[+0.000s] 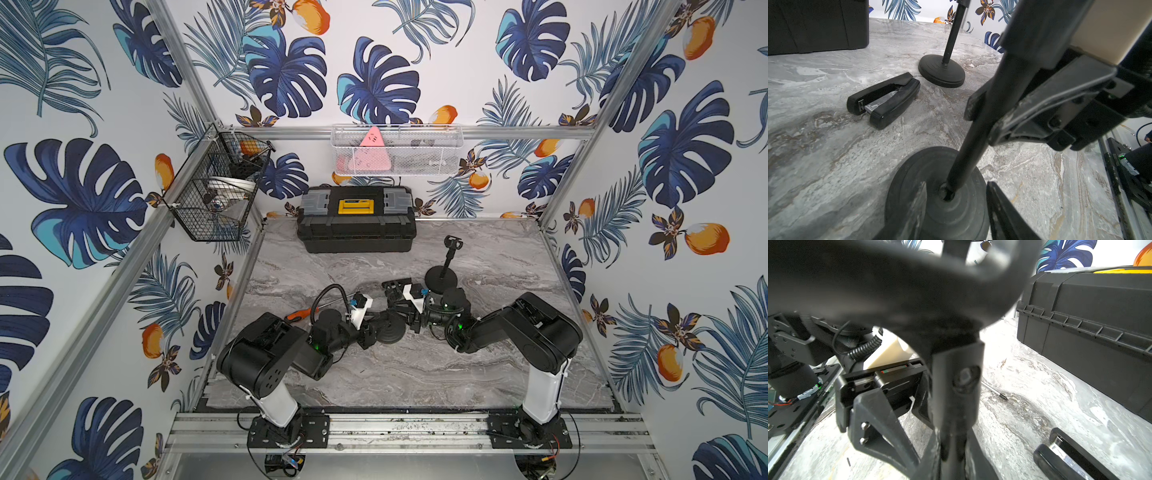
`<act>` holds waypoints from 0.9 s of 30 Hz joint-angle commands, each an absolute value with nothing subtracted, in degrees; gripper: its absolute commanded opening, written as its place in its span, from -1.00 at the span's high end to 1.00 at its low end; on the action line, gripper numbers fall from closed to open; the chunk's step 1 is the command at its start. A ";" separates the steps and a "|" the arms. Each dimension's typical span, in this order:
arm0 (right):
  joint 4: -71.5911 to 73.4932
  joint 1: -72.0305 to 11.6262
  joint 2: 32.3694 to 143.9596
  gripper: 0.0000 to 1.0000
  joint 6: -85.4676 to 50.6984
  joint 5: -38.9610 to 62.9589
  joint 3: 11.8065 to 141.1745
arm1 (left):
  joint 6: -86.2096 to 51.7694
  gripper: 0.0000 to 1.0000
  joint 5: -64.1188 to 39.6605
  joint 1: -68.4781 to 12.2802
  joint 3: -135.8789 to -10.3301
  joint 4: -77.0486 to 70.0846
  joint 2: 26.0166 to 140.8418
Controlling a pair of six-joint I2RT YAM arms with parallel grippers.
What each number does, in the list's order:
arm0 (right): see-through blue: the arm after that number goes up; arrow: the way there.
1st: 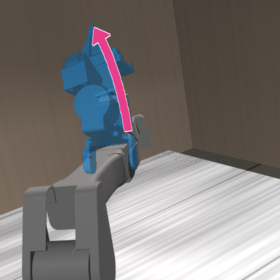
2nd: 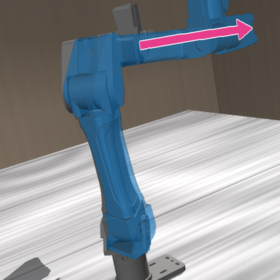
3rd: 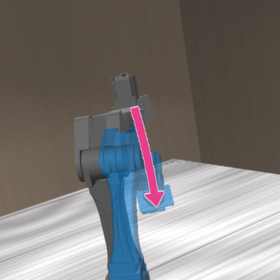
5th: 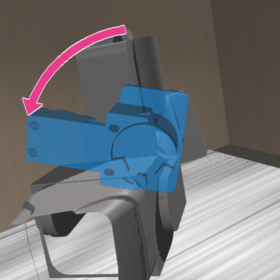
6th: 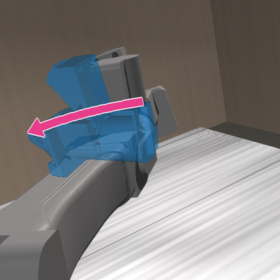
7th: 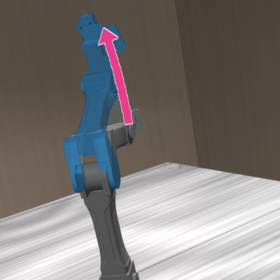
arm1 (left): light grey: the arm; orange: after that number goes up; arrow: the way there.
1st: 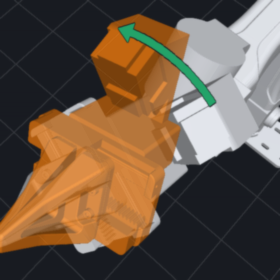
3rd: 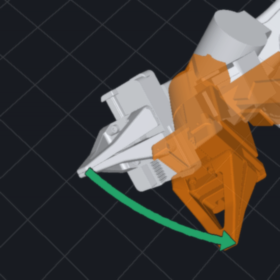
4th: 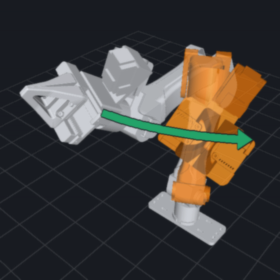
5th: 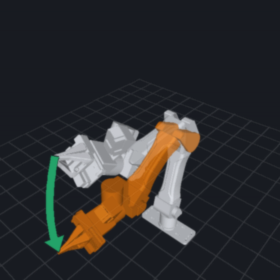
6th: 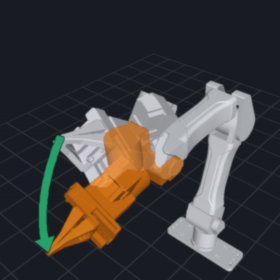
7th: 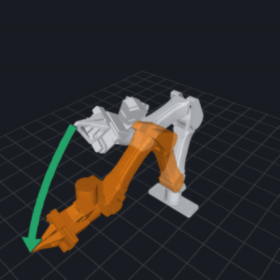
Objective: Assemble a microphone stand
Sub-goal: Hold the microphone stand pole at the microphone stand base.
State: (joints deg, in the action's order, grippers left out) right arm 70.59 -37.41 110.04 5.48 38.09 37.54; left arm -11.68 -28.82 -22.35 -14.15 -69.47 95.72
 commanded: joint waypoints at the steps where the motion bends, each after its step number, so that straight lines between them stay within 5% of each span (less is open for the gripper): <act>1: 73.84 -37.53 110.61 1.00 6.25 37.89 37.88 | -12.59 -0.02 -28.16 -22.92 -14.06 -73.43 96.74; 27: 76.29 -38.13 113.24 1.00 6.55 37.14 36.45 | -11.34 0.08 -19.56 -26.90 -13.97 -69.62 96.42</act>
State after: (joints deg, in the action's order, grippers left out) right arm 73.49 -37.78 113.38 6.50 37.30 37.10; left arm -11.62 -19.53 -26.94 -14.11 -67.05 96.31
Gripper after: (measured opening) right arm 0.173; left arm 0.462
